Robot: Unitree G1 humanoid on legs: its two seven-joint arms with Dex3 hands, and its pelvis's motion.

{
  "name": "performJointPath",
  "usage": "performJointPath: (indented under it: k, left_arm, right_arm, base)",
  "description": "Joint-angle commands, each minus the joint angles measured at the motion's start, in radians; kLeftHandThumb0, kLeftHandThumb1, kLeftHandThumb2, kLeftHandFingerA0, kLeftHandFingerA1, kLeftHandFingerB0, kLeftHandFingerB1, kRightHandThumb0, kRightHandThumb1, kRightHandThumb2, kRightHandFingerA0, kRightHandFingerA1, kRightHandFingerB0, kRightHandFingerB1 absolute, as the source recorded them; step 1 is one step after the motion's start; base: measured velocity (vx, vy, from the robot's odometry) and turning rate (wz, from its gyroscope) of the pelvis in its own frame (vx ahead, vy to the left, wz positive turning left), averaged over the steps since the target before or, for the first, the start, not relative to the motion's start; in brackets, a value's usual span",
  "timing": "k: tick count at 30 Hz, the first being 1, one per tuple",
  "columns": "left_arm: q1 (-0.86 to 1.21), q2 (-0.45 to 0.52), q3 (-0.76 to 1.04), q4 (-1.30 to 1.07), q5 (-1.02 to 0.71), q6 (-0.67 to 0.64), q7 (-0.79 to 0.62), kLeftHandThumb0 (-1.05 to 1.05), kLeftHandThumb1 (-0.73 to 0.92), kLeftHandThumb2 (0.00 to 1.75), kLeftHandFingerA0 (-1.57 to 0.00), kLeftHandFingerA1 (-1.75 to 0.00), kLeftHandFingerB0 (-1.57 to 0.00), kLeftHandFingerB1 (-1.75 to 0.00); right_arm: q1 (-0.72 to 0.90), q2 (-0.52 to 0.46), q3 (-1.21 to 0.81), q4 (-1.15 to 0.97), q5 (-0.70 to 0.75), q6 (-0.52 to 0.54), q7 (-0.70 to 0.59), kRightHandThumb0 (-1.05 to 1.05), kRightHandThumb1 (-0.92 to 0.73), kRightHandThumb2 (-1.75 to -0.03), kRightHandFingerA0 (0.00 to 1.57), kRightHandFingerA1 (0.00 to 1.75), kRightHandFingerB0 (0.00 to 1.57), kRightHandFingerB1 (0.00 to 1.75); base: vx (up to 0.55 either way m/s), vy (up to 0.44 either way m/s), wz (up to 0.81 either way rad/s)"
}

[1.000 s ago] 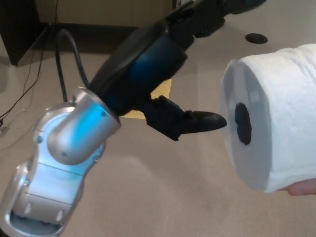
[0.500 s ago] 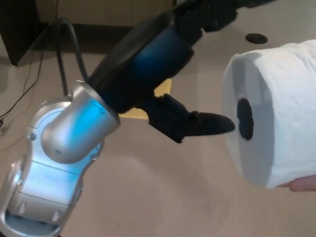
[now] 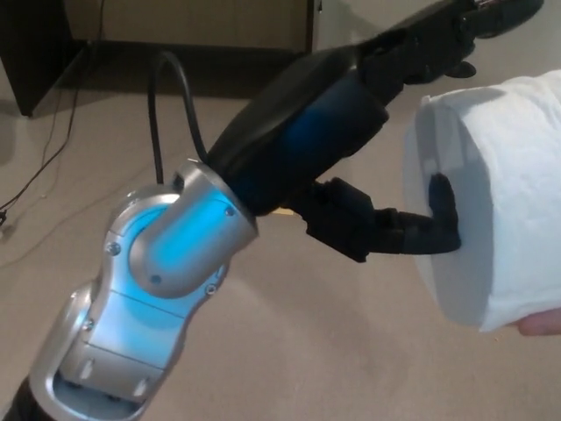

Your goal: A person is holding a toilet paper roll and the robot extends its left hand to grab the roll by inserting its thumb into the gap in the middle and brings its hand down by its side. Then it extends its arm again to hand the toilet paper roll back to the person.

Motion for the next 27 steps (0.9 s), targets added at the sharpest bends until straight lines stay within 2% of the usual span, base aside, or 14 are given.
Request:
performJointPath:
  k: [1,3,4,5,7,8,9,11,12,17,18,20,21,27]
  left_arm:
    - [-0.015,-0.011,-0.006,0.029,0.049,-0.052,0.043,-0.57,0.36,0.68,-0.20,-0.41,-0.08,-0.25]
    - [-0.029,-0.016,-0.001,0.046,0.046,-0.062,0.045,-0.53,0.40,0.54,-0.24,-0.33,-0.10,-0.24]
    - [-0.030,-0.017,-0.001,0.048,0.049,-0.064,0.046,-0.54,0.39,0.54,-0.25,-0.34,-0.11,-0.25]
    - [-0.034,-0.021,-0.003,0.050,0.051,-0.063,0.046,-0.57,0.37,0.66,-0.21,-0.40,-0.09,-0.30]
    - [-0.041,-0.034,-0.005,0.049,0.043,-0.057,0.041,-0.52,0.40,0.54,-0.25,-0.34,-0.11,-0.25]
    - [-0.043,-0.039,-0.019,0.043,0.060,-0.049,0.043,-0.60,0.37,0.68,-0.28,-0.43,-0.08,-0.32]
    - [-0.045,-0.041,-0.027,0.041,0.070,-0.048,0.043,-0.56,0.43,0.54,-0.33,-0.36,-0.12,-0.26]
    - [-0.054,-0.043,-0.035,0.043,0.088,-0.042,0.045,-0.63,0.39,0.70,-0.29,-0.43,-0.08,-0.32]
    - [-0.056,-0.042,-0.034,0.046,0.090,-0.044,0.045,-0.63,0.39,0.70,-0.29,-0.43,-0.08,-0.32]
    - [-0.057,-0.026,-0.010,0.067,0.089,-0.068,0.047,-0.59,0.37,0.68,-0.23,-0.42,-0.08,-0.31]
    - [-0.057,-0.024,-0.004,0.070,0.084,-0.068,0.045,-0.59,0.37,0.66,-0.23,-0.41,-0.09,-0.32]
    - [-0.054,-0.013,0.003,0.069,0.090,-0.066,0.041,-0.59,0.37,0.67,-0.26,-0.42,-0.08,-0.32]
    - [-0.049,-0.009,0.005,0.070,0.089,-0.073,0.041,-0.57,0.36,0.67,-0.25,-0.42,-0.08,-0.32]
    - [-0.031,-0.012,0.004,0.058,0.085,-0.075,0.041,-0.58,0.37,0.66,-0.27,-0.41,-0.09,-0.32]
  right_arm:
    - [-0.008,-0.013,-0.007,0.007,0.001,0.015,0.015,-0.40,-0.68,-0.60,0.70,0.60,0.42,0.37]
    - [-0.015,-0.013,-0.009,0.005,0.003,0.008,0.017,-0.44,-0.54,-0.85,0.65,0.70,0.38,0.51]
    - [-0.014,-0.013,-0.010,0.005,0.003,0.010,0.017,-0.45,-0.55,-0.85,0.65,0.69,0.36,0.50]
    - [-0.013,-0.010,-0.011,0.006,0.004,0.016,0.017,-0.41,-0.65,-0.60,0.69,0.62,0.41,0.37]
    - [-0.011,-0.008,-0.006,0.007,-0.003,0.016,0.011,-0.41,-0.66,-0.60,0.72,0.64,0.41,0.37]
    - [0.000,-0.007,-0.007,0.005,0.000,0.006,0.010,-0.46,-0.54,-0.86,0.68,0.72,0.34,0.51]
    - [0.004,-0.007,-0.008,0.004,0.001,0.003,0.010,-0.45,-0.54,-0.85,0.68,0.73,0.35,0.51]
    - [-0.001,-0.008,0.000,0.004,-0.009,0.010,0.003,-0.40,-0.67,-0.60,0.72,0.67,0.41,0.37]
    - [-0.003,-0.008,-0.003,0.003,-0.004,0.010,0.008,-0.45,-0.55,-0.86,0.67,0.72,0.35,0.50]
    - [-0.014,-0.015,-0.007,0.001,0.001,0.012,0.023,-0.46,-0.56,-0.86,0.65,0.68,0.37,0.51]
    - [-0.017,-0.016,-0.010,0.001,0.003,0.011,0.027,-0.39,-0.69,-0.60,0.67,0.58,0.43,0.38]
    - [-0.020,-0.017,-0.011,-0.002,0.004,0.009,0.029,-0.39,-0.67,-0.60,0.69,0.60,0.41,0.38]
    - [-0.022,-0.016,-0.009,0.002,0.001,0.010,0.027,-0.45,-0.55,-0.85,0.61,0.65,0.36,0.51]
    - [-0.010,-0.016,-0.006,0.002,-0.002,0.000,0.026,-0.46,-0.54,-0.86,0.61,0.67,0.35,0.51]
  base:
    - [0.00,0.000,0.00]
    - [0.00,0.000,0.00]
    - [0.00,0.000,0.00]
    - [0.00,0.000,0.00]
    - [0.00,0.000,0.00]
    - [0.00,0.000,0.00]
    - [0.00,0.000,0.00]
    - [0.00,0.000,0.00]
    - [0.00,0.000,0.00]
    - [0.00,0.000,0.00]
    - [0.00,0.000,0.00]
    - [0.00,0.000,0.00]
    - [0.00,0.000,0.00]
    - [0.00,0.000,0.00]
